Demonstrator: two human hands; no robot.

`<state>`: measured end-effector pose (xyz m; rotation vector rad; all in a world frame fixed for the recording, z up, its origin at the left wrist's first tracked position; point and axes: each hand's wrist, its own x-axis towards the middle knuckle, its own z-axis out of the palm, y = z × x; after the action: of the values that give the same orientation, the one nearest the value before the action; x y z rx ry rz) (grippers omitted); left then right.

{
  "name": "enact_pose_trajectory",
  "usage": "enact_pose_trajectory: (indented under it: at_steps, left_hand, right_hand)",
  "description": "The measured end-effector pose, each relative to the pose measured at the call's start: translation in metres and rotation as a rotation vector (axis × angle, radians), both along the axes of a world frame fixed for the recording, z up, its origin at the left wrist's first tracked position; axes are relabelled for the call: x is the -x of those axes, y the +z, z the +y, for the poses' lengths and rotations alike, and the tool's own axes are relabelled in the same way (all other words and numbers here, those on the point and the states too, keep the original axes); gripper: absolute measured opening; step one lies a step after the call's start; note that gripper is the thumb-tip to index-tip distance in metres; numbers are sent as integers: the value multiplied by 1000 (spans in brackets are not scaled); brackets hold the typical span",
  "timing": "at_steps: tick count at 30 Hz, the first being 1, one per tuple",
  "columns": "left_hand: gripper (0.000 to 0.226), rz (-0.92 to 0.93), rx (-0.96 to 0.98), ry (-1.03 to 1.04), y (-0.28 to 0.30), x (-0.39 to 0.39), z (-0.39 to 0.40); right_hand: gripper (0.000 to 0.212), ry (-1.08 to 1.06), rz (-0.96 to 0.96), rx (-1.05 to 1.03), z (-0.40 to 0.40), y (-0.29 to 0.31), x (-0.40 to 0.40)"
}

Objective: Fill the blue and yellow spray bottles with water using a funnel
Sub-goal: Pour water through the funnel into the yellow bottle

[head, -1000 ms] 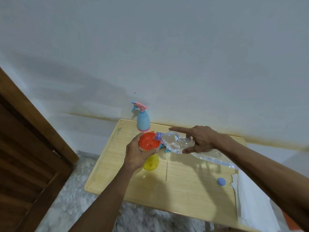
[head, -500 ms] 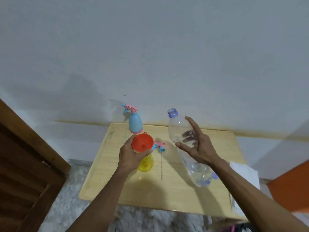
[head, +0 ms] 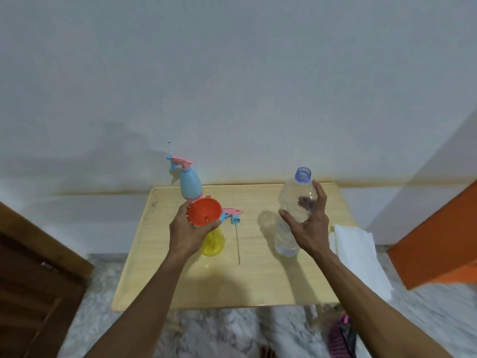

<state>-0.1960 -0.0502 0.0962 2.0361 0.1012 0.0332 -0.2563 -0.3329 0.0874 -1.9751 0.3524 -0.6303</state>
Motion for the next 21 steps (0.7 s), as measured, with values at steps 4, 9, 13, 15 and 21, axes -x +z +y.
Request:
enact_pose_trajectory:
  at_steps: [4,9,13,15,21]
  left_hand:
    - [89,11,5,39,-1,1,1]
    - [91,11,19,35,0,3,4]
    - [87,4,49,28,4,4,3]
    - [86,1,67,27,6,4,4]
    - [90,2,95,5,1,4,7]
  right_hand:
    - [106,-34,-1,-28,-1,-6,4]
    - [107,-46,-15,-21,-4,-8,5]
    - [110,-47,-10,-29,-6,-9,7]
    - [113,-45,6,-25,-8,-9,9]
    - [119,-44,55,19,-7,-5,18]
